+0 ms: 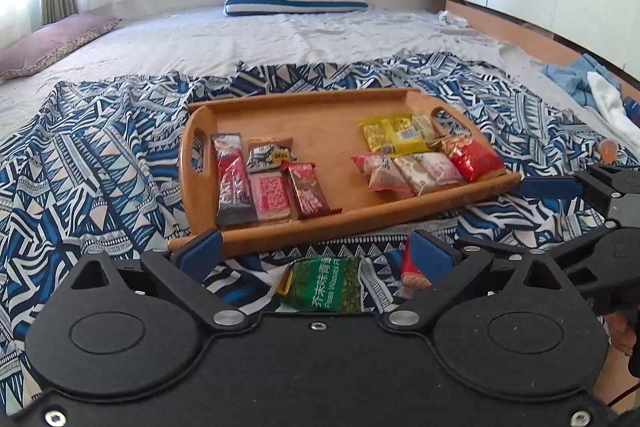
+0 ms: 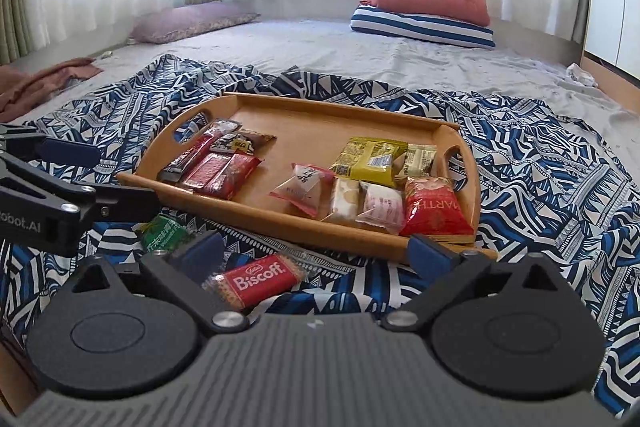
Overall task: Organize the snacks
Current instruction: 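Move the left gripper to the green wasabi-peas bag while the right gripper reaches the red Biscoff packet, then close the left gripper on the green bag while the right gripper grasps the Biscoff packet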
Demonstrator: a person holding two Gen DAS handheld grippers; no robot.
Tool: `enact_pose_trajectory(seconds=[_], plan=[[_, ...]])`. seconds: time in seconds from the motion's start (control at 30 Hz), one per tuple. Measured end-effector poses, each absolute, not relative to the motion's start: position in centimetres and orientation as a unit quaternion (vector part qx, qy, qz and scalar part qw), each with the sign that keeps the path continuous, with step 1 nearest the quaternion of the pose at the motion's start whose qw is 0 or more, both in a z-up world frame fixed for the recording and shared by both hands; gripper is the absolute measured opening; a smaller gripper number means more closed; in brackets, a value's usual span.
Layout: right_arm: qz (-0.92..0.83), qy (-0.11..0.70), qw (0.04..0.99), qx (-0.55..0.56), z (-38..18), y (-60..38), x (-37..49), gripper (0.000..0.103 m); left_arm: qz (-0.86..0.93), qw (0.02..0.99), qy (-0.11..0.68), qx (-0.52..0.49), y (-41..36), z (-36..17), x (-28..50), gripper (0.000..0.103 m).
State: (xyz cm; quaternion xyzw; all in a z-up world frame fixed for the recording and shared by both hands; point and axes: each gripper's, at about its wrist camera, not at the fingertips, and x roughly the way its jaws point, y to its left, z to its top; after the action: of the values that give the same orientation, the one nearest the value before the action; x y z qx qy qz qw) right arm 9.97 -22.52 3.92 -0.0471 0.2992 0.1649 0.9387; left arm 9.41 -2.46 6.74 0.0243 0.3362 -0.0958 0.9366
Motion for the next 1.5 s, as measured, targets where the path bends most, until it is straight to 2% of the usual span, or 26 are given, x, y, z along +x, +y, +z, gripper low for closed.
enact_pose_trajectory(seconds=[0.4, 0.6, 1.07, 1.1, 1.2, 1.5], plan=[[0.197, 0.315, 0.925, -0.083, 0.4, -20.3, 9.6, 0.103, -0.059, 0.914, 0.401, 0.000, -2.8, 2.9, 12.2, 0.099], [0.208, 0.319, 0.920, -0.090, -1.0, -19.3, 10.7, 0.103, -0.069, 0.902, 0.425, -0.025, -2.7, 1.4, 13.2, 0.095], [0.215, 0.308, 0.925, -0.059, -2.8, -19.8, 11.0, 0.103, -0.080, 0.908, 0.410, -0.009, -3.3, 0.2, 13.5, 0.095], [0.216, 0.308, 0.925, -0.058, -2.8, -19.9, 11.0, 0.103, -0.081, 0.909, 0.409, -0.005, -3.4, 0.2, 13.4, 0.093], [0.216, 0.308, 0.925, -0.058, -2.8, -19.9, 11.0, 0.103, -0.074, 0.914, 0.398, 0.018, -3.7, 0.1, 13.1, 0.081], [0.219, 0.306, 0.925, -0.055, -2.9, -19.9, 11.0, 0.103, -0.076, 0.918, 0.388, 0.021, -3.2, 0.1, 12.8, 0.070]])
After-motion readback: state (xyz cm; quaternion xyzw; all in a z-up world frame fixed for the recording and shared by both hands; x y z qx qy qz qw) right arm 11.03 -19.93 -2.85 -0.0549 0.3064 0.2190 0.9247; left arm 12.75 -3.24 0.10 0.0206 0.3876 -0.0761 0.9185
